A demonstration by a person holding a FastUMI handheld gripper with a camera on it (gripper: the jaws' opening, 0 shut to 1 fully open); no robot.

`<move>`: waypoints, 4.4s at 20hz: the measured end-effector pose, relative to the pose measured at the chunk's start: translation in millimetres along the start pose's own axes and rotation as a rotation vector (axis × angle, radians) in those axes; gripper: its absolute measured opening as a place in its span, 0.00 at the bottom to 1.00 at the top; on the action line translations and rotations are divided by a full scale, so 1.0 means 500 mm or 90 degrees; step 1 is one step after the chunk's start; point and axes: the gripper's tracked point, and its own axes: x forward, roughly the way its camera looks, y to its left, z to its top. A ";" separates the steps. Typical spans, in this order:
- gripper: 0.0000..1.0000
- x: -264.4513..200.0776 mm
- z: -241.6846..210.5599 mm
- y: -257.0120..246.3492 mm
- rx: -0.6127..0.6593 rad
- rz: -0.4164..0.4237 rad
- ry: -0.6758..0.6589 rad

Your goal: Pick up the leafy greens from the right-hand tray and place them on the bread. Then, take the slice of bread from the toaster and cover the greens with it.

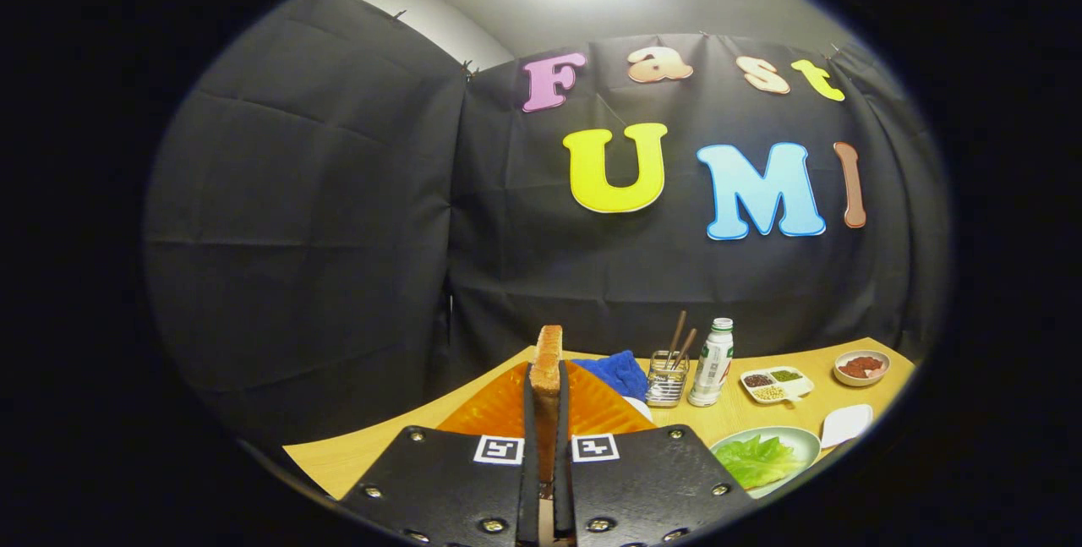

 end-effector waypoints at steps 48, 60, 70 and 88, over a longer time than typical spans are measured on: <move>0.07 -0.159 -0.164 -0.479 0.018 -0.131 0.116; 0.08 -0.088 -0.201 -0.415 0.036 -0.074 0.156; 0.08 -0.082 -0.253 -0.462 0.056 -0.087 0.188; 0.17 -0.096 -0.325 -0.574 0.046 -0.136 0.226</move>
